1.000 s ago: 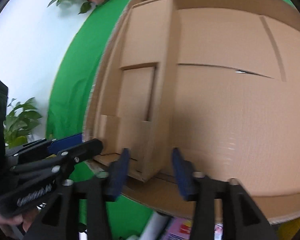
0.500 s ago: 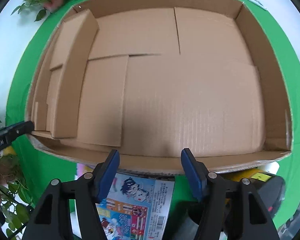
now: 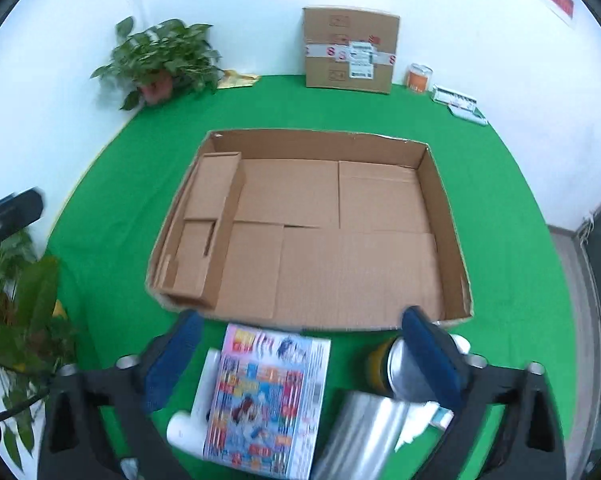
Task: Organize rigid objects
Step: 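Open the right tool and withdraw it from the tray, then grasp the colourful board-game box edge with the right tool, then lift the board-game box and carry it over the tray, then lower the board-game box into the tray beside the insert and release, then move the right tool down to the silver metal cup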
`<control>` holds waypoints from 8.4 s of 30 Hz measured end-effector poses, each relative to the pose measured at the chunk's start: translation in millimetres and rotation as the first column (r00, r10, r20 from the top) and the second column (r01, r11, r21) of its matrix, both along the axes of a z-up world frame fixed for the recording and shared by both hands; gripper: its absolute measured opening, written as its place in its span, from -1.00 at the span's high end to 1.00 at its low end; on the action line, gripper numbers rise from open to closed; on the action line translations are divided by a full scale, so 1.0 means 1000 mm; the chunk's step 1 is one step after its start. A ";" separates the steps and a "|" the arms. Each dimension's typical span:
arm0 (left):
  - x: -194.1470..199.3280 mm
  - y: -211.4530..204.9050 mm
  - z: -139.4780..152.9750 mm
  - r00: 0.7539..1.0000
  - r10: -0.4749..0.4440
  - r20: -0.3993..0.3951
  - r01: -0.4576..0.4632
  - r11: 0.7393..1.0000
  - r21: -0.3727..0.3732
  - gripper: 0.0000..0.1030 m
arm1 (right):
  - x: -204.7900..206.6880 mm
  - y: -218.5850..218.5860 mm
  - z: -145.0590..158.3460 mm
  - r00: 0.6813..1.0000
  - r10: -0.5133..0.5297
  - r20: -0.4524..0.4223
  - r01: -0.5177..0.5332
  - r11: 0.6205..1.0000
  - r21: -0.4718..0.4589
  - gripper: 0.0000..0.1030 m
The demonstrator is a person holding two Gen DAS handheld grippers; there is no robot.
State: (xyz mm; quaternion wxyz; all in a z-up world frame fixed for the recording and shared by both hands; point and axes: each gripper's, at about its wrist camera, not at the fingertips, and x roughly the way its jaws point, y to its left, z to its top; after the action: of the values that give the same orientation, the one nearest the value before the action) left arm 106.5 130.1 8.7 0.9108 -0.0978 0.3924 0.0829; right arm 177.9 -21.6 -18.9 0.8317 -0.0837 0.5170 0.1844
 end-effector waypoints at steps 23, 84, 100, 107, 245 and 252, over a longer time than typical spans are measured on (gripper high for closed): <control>-0.036 -0.059 0.004 0.998 -0.053 0.020 0.055 0.994 -0.091 -0.96 | -0.058 -0.052 0.046 0.992 0.046 0.115 -0.062 0.989 0.138 -0.99; 0.022 -0.076 -0.256 0.842 -0.299 -0.449 -0.037 0.799 -0.600 -0.81 | -0.052 -0.014 -0.202 0.885 0.265 -0.383 -0.253 0.964 0.083 -0.92; 0.003 -0.073 -0.201 0.861 -0.220 -0.459 0.000 0.902 -0.432 -0.31 | -0.039 -0.009 -0.178 0.910 0.221 -0.351 -0.208 0.975 0.076 -0.84; -0.005 -0.081 -0.135 0.908 -0.171 -0.381 0.045 0.947 -0.319 -0.25 | -0.036 -0.022 -0.110 0.947 0.235 -0.221 -0.213 0.970 0.121 -0.84; 0.013 -0.070 -0.041 0.971 0.109 -0.212 -0.088 0.990 0.107 0.95 | 0.065 -0.101 -0.034 0.998 -0.063 0.023 0.058 0.982 0.182 0.06; -0.012 -0.092 -0.030 0.987 0.088 -0.137 -0.082 0.995 0.051 -0.97 | 0.044 -0.131 -0.034 0.989 -0.151 0.009 0.146 0.969 0.199 -0.99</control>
State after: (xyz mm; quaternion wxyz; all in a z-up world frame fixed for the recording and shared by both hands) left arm 94.0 37.9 -21.8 0.8790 -0.0877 0.4483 0.1371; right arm 221.6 -152.2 -53.1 0.8534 0.0361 0.4910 0.1711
